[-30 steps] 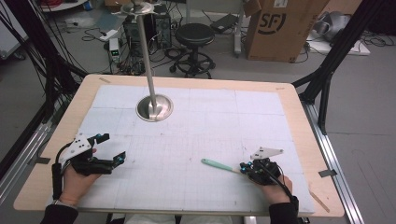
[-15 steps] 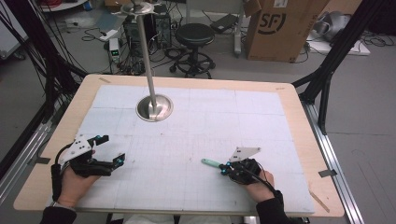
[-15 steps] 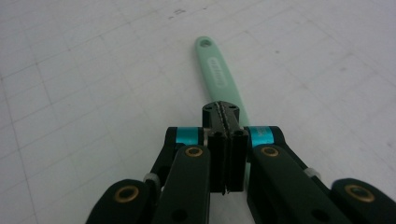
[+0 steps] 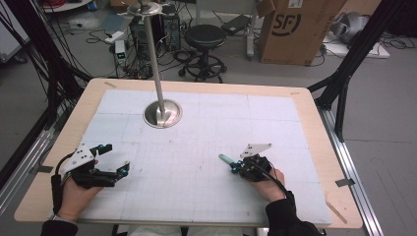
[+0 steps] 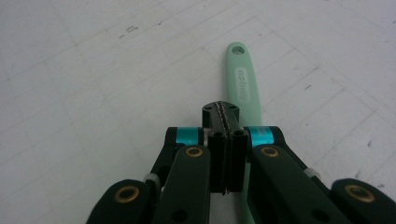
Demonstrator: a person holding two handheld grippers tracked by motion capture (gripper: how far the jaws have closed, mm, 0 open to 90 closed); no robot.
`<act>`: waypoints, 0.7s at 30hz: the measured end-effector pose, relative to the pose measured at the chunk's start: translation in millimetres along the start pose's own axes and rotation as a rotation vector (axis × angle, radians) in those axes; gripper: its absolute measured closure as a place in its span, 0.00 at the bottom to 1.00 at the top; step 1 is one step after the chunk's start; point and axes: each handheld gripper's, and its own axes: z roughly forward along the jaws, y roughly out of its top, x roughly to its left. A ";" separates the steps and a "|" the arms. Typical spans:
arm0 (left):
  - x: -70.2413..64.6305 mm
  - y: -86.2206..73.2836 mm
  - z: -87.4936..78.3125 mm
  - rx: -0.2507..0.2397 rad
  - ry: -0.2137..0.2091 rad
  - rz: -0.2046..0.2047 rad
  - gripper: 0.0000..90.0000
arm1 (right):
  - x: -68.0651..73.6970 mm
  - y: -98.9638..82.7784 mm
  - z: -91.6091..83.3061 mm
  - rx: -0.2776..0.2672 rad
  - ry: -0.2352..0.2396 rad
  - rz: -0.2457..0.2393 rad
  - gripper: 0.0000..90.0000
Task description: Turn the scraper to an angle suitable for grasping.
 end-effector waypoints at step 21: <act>2.1 1.1 2.3 -0.015 -0.002 -0.007 0.02 | -18.5 -1.7 -65.6 -0.080 0.112 0.034 0.57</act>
